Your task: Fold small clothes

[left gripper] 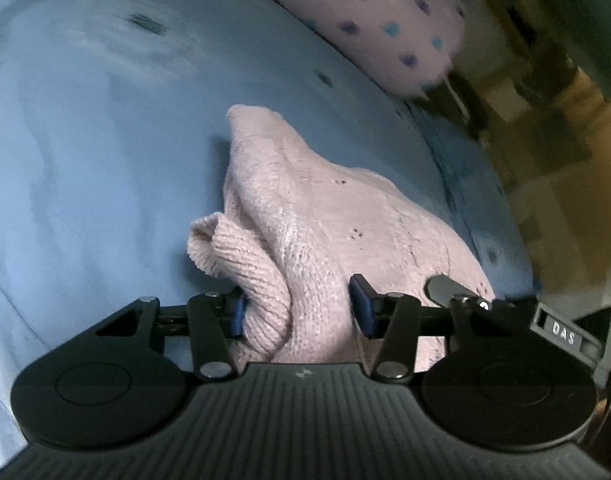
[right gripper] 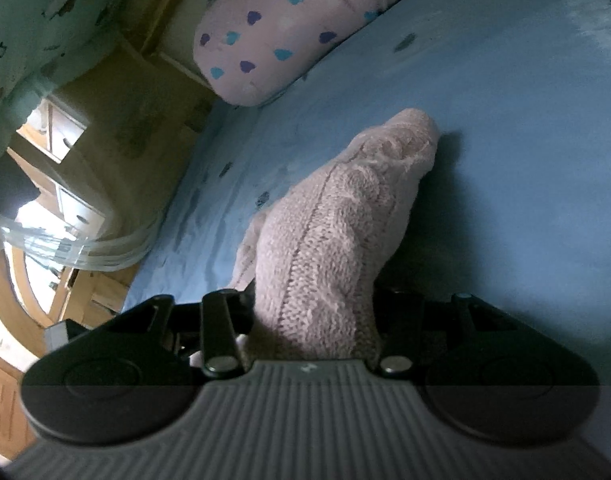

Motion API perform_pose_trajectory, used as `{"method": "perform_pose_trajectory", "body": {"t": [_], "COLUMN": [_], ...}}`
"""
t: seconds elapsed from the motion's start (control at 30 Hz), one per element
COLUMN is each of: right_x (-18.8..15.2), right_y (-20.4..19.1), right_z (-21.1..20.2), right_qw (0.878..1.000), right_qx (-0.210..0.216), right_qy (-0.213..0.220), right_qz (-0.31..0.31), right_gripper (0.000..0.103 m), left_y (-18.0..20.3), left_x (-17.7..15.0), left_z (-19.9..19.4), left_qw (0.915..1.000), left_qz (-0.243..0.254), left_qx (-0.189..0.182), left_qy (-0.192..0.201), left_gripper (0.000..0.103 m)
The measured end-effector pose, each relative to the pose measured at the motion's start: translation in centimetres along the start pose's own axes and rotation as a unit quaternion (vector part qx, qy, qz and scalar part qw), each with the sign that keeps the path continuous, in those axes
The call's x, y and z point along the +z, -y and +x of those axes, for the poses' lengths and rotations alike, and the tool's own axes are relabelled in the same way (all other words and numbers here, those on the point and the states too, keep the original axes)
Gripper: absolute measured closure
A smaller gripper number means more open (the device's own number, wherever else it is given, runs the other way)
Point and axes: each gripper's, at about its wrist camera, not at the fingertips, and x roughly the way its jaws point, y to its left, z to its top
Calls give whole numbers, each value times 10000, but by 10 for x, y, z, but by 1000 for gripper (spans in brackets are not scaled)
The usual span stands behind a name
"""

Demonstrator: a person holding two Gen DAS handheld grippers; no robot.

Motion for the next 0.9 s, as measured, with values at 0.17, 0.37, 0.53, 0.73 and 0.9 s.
{"method": "perform_pose_trajectory", "body": {"t": [0.17,0.37,0.53,0.73,0.9], "right_x": [-17,-45,-62,-80,-98], "right_y": [15,38,59,64,61], "right_z": [-53,-108,-131,-115,-125], "right_qw": [9995,9983,9974,9953,9923], "right_qx": [-194,-290,-450,-925,-1022], "right_qy": [42,30,17,25,431], "right_qz": [228,510,567,-277,-553], "right_gripper": [53,53,52,37,33], "left_y": [34,59,69,80,87], "left_x": [-39,-82,-99,-107,-114], "left_z": [-8,-8,-5,2,-11], "left_qw": [9986,9960,9950,9870,9838], "left_qz": [306,532,731,1322,1383], "left_qx": [-296,-232,150,844,1139], "left_qy": [-316,-674,-657,-341,-114], "left_gripper": [47,47,46,37,36]}}
